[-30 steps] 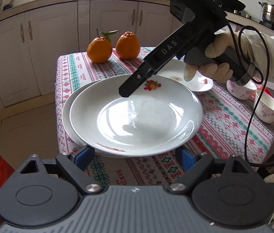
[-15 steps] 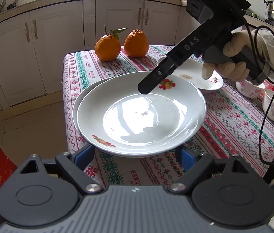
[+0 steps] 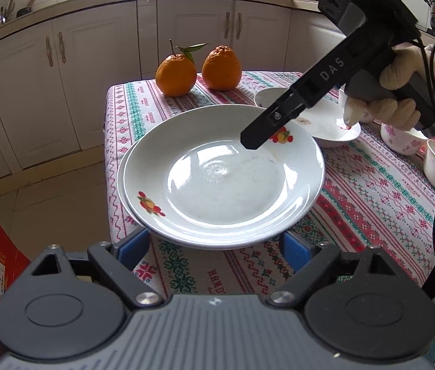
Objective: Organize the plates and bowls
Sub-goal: 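Lower the plate onto the large plate and open the right gripper, then withdraw the open right gripper from the plate stack, then close the left gripper on the rim of the stained white plate, then lift the stained plate with the left gripper toward the plate stack, then lower the stained white plate onto the plate stack with the left gripper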
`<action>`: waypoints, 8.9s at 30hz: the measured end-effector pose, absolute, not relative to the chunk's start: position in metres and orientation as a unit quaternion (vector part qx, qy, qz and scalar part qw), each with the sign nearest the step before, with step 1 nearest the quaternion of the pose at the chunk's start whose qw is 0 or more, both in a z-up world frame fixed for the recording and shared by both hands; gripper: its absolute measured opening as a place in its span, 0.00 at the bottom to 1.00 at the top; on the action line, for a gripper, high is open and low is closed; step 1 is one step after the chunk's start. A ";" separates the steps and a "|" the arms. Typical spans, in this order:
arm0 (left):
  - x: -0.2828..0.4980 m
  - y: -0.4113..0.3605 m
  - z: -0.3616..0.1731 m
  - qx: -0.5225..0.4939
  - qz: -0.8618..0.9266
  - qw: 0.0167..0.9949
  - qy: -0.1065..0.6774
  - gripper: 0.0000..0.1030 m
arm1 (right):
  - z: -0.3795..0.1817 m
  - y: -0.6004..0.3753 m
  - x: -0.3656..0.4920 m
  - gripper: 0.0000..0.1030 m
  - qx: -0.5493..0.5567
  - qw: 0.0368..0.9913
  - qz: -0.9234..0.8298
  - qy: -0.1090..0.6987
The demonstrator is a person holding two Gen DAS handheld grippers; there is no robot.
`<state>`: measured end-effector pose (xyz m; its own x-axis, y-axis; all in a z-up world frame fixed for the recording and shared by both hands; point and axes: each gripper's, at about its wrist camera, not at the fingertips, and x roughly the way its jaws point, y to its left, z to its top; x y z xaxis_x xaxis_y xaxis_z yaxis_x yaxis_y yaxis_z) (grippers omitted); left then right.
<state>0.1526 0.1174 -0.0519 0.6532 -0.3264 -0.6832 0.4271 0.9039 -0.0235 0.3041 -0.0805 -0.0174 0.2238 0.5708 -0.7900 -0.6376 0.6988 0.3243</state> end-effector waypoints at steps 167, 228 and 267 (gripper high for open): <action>0.336 -0.043 -0.007 0.185 -0.407 0.747 0.492 0.70 | -0.033 -0.166 0.165 0.81 -0.090 0.920 0.170 0.342; 0.293 0.104 -0.037 0.069 -0.297 0.806 0.507 0.70 | -0.036 -0.065 0.159 0.81 -0.185 0.883 0.279 0.330; 0.285 0.113 -0.018 0.092 -0.278 0.822 0.488 0.72 | -0.034 -0.068 0.153 0.85 -0.186 0.887 0.279 0.318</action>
